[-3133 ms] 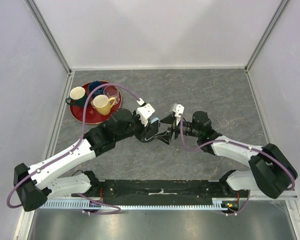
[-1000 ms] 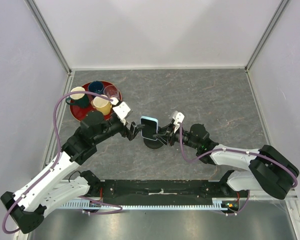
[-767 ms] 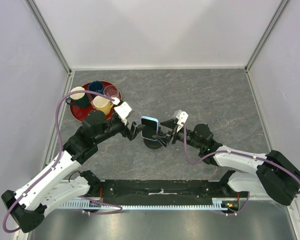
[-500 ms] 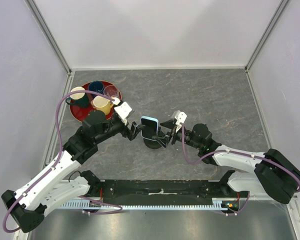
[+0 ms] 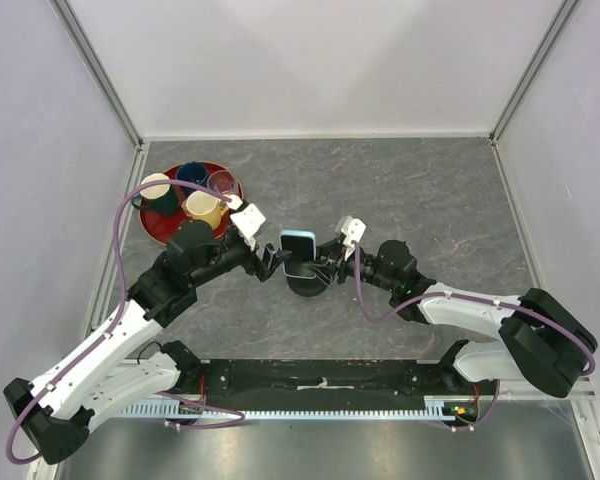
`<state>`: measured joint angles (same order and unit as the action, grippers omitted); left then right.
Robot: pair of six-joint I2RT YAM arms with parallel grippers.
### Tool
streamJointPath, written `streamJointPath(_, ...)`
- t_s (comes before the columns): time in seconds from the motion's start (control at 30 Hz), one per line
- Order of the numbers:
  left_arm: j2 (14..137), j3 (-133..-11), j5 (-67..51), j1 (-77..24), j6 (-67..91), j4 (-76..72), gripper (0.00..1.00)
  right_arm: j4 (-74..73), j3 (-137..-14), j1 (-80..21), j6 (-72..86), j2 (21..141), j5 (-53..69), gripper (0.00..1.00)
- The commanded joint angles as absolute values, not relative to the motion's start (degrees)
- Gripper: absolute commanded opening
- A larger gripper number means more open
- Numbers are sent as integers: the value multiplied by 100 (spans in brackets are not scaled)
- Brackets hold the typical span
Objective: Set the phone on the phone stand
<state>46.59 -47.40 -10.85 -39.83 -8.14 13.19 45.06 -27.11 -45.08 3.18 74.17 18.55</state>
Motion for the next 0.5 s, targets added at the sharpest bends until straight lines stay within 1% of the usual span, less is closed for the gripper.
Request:
streamJointPath(0.0,4693,-4790,-1222,-3964,-624,1169,84,4632,-2962,-4509,220,7497,1960,44)
streamJointPath(0.07,4693,-4790,-1213,-3964,-624,1169,84,4580,-3006,-4509,193,7550,1951,32)
streamJointPath(0.1,4693,-4790,-1213,-3955,-624,1160,84,4570,-3023,-4509,167,7576,1934,17)
streamJointPath(0.13,4693,-4790,-1195,-3964,-624,1160,84,4553,-3041,-4509,150,7602,1916,6)
streamJointPath(0.17,4685,-4790,-1195,-3964,-633,1160,84,4518,-3050,-4509,149,7655,1864,0)
streamJointPath(0.47,4597,-4790,-1143,-3964,-615,1160,84,5273,-2488,-4509,597,7489,1187,0)
